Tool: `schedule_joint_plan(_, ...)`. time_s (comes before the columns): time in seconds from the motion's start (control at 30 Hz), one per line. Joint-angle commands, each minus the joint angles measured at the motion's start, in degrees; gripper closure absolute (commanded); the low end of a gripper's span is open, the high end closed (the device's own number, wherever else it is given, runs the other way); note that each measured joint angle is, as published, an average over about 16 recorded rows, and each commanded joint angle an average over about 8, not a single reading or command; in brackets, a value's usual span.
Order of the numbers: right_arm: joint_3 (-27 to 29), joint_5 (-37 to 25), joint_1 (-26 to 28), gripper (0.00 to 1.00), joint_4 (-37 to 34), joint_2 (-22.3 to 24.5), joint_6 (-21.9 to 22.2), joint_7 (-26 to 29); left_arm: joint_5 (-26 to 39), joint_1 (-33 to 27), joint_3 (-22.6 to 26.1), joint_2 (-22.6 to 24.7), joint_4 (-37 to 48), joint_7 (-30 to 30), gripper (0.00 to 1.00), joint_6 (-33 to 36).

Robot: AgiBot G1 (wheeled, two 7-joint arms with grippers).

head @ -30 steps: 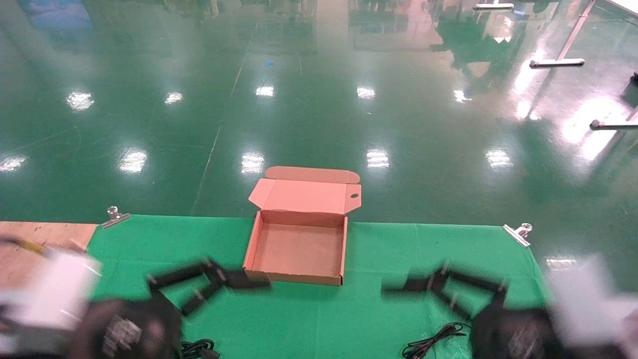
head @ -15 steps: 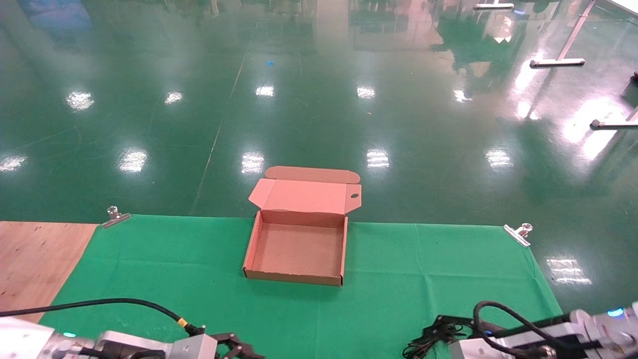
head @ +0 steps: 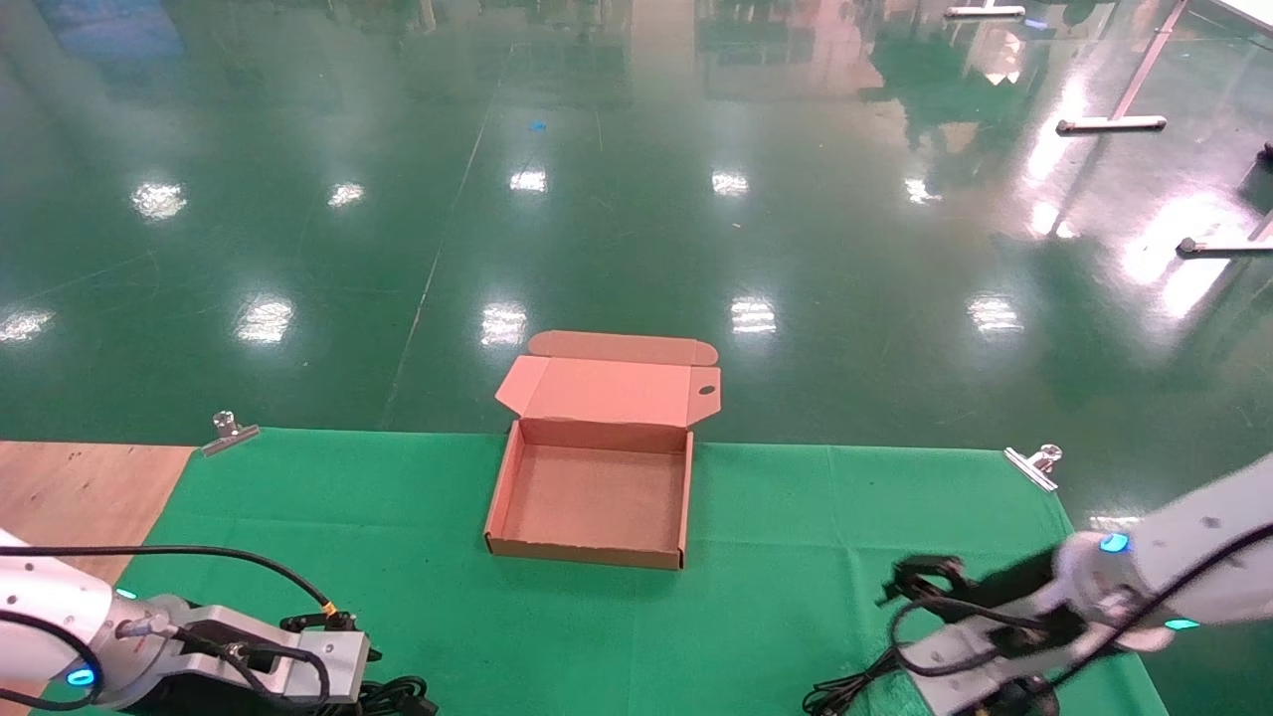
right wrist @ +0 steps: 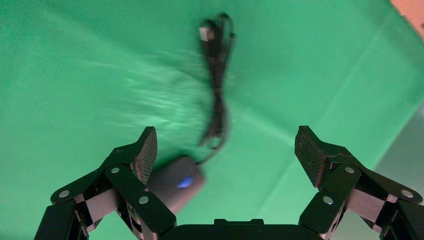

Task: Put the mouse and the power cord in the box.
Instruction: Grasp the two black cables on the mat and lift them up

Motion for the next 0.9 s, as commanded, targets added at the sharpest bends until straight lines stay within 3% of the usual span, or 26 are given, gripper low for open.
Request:
schedule_joint_plan(0.03, -0.9, -2.0, -0.1, 0.00, -0.4, -1.4, 1.9, -1.4, 1.9, -0.9, 0.8, 0.8, 2.1, 0.7, 0.00, -0.9)
schedule_joint_plan(0.43, -2.8, -3.0, 0.9, 0.00, -14.7, -9.4, 4.5, -8.0, 6.2, -1.8, 2.6, 4.8, 11.1, 4.2, 0.00, -7.4)
schedule_joint_plan(0.9, -3.9, -4.9, 4.2, 0.00, -29.5, -15.5, 8.8, -14.1, 5.4, -2.7, 1.9, 6.0, 17.1, 8.2, 0.00, -9.9)
